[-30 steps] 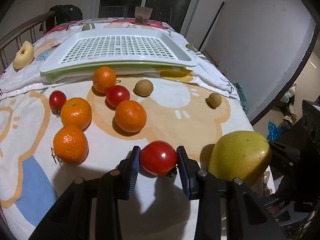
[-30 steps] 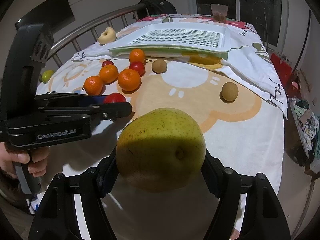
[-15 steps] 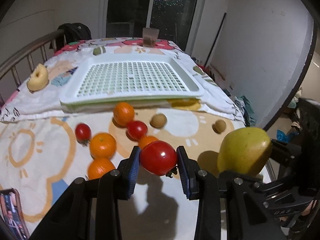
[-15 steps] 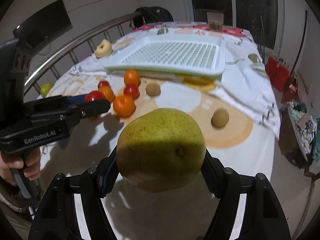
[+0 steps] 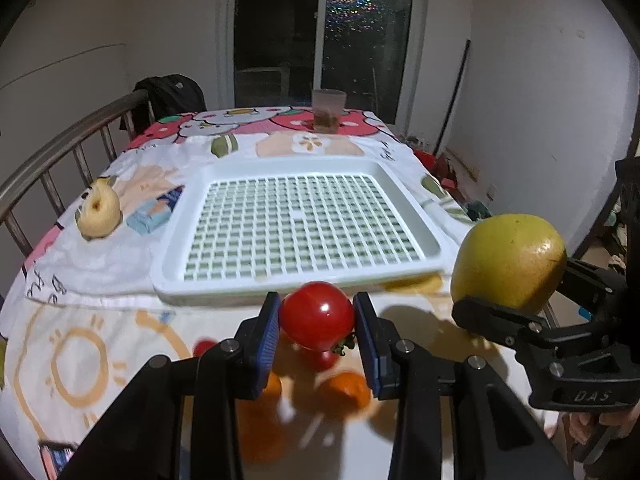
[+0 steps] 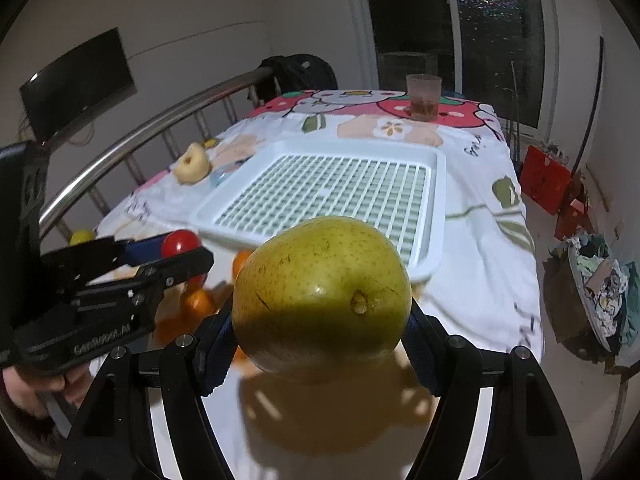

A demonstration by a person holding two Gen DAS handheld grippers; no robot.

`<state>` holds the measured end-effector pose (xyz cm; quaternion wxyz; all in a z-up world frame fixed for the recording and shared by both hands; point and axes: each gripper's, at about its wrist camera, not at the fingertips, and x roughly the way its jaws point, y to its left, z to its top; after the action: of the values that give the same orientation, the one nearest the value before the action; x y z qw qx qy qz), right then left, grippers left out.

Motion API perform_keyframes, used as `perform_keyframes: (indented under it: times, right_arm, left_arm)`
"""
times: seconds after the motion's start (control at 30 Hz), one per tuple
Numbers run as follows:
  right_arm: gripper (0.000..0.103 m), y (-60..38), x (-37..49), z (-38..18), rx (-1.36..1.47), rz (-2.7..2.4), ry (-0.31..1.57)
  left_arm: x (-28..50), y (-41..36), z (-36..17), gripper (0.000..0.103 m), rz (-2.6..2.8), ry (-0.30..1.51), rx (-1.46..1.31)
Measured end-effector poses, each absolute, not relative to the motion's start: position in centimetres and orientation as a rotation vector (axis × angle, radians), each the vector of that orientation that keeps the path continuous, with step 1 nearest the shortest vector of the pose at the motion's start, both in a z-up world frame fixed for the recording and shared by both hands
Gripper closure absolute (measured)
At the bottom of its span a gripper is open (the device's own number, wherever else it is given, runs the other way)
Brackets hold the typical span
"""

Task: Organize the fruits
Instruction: 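Carry the pear and tomato over the white basket and open both grippers, then lift both grippers away from the basket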

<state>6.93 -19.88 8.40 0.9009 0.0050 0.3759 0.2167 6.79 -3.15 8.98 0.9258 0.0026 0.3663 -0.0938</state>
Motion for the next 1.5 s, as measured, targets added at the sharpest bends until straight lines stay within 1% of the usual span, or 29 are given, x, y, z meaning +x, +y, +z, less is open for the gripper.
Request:
perform_keyframes:
  times: [0.23,0.53,0.97,1.0,1.03,1.07,1.1,1.13,1.17,1.2,1.23,1.3,1.33,1.37,1.43,1.5]
  right_arm:
    - [0.031,-19.0,12.7,8.4,0.082,0.377,0.785]
    - [0.031,-18.0,17.8,5.2,0.143,0.299,0.843]
    - [0.03,-17.5,19.7,1.6,0.111,0.237,0.912]
    - [0.03,-17.5,19.6,1.6,0.109,0.24,0.913]
    - [0.029,-17.5,19.6,1.6,0.111,0.242,0.919]
    - [0.028,-17.6,19.6,1.9,0.13,0.257,0.918]
    - [0.024,-17.8,19.5,2.1,0.15,0.271,0.91]
    - [0.022,-18.0,19.4,2.4,0.169,0.28,0.901]
    - [0.017,-18.3,19.2,2.9,0.192,0.285,0.884]
    - [0.014,-18.7,18.8,3.6,0.212,0.289,0.856]
    - [0.012,-19.0,18.3,4.4,0.226,0.293,0.827]
    - [0.005,-19.5,17.5,5.7,0.239,0.3,0.785]
    - [0.004,-19.8,17.1,6.4,0.242,0.303,0.764]
    - [0.003,-20.1,16.3,7.4,0.24,0.306,0.732]
    - [0.0,-20.6,15.3,8.7,0.236,0.308,0.691]
    - [0.0,-21.1,13.9,10.0,0.226,0.315,0.647]
  left_arm:
    - [11.5,-1.7,8.5,0.064,-0.142,0.772,-0.063]
    - [16.9,0.0,5.6,0.064,-0.069,0.848,-0.144]
    - [19.3,0.3,2.0,0.064,-0.034,0.936,-0.184]
    - [19.3,0.4,2.1,0.061,-0.034,0.935,-0.196]
    - [19.3,0.6,2.2,0.05,-0.037,0.939,-0.21]
    - [19.2,0.8,2.3,0.042,-0.038,0.941,-0.231]
    - [19.0,1.1,2.6,0.032,-0.036,0.927,-0.245]
    - [18.6,1.3,3.1,0.026,-0.034,0.903,-0.254]
    - [18.2,1.5,3.6,0.023,-0.034,0.881,-0.257]
    - [17.8,1.7,4.2,0.016,-0.038,0.865,-0.26]
    - [17.4,1.9,4.8,0.012,-0.045,0.849,-0.268]
    - [16.2,2.3,6.3,0.008,-0.053,0.799,-0.281]
    - [15.7,2.4,7.0,0.003,-0.055,0.778,-0.277]
    - [15.1,2.6,7.8,0.002,-0.059,0.758,-0.274]
    - [13.8,2.8,9.1,0.001,-0.076,0.718,-0.272]
    - [12.4,2.9,10.4,0.0,-0.092,0.681,-0.262]
